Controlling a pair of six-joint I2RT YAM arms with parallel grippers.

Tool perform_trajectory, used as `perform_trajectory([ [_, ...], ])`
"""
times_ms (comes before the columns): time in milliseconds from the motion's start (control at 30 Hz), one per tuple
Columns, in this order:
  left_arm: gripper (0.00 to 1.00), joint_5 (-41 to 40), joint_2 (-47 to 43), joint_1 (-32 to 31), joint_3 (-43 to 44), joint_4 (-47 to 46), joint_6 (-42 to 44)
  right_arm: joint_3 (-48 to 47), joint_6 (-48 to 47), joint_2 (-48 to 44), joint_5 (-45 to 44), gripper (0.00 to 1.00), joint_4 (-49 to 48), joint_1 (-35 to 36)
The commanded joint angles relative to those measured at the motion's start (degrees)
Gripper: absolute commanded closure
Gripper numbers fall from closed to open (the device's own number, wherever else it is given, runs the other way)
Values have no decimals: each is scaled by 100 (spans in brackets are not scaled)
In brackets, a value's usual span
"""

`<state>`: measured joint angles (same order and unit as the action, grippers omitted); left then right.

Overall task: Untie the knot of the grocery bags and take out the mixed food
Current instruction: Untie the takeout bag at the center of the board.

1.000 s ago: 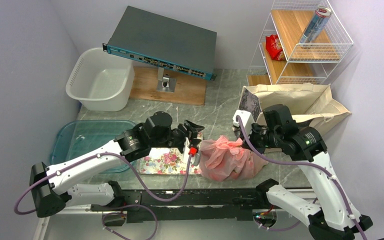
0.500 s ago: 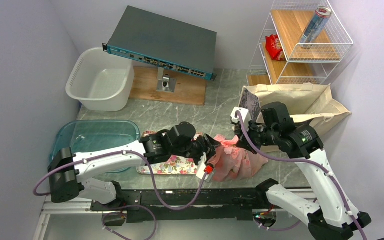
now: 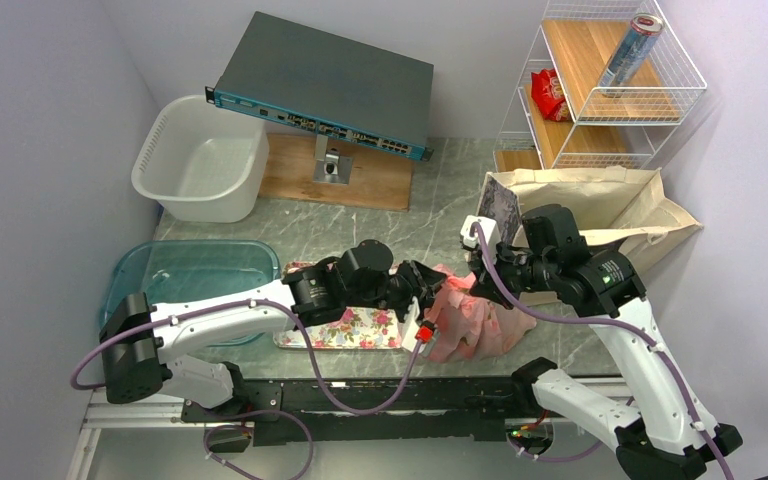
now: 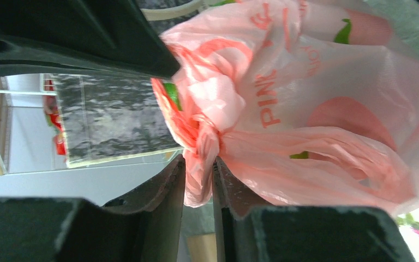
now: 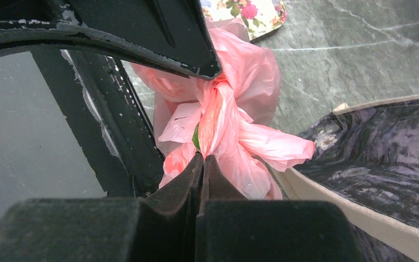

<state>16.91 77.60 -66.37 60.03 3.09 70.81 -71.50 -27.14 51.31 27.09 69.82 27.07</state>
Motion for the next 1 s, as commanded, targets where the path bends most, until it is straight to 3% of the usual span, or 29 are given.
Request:
perform_trajectory([
  [0,72,-231,85,-26,305,-567,75,-43,-118,10,299,100,-284,-13],
  [133,71,-426,282,-42,226,-700,204,-92,-195,15,349,100,-259,-13],
  [300,56,-189,236,-34,-165,-669,725,-115,-289,17,325,100,-201,-14],
  [600,53,-380,345,-34,-149,-634,767,-92,-354,-12,396,100,-166,-9],
  [667,66,-401,444,-34,67,-568,706,-112,-373,14,400,100,-185,-9],
  [733,93,-445,520,-27,331,-435,452,-122,-403,25,325,100,-162,-12],
  [767,100,-463,516,-13,426,-370,319,-126,-423,36,232,100,-139,-9],
  [967,100,-43,-91,325,343,16,-405,-26,-450,-90,-1123,100,37,-18],
])
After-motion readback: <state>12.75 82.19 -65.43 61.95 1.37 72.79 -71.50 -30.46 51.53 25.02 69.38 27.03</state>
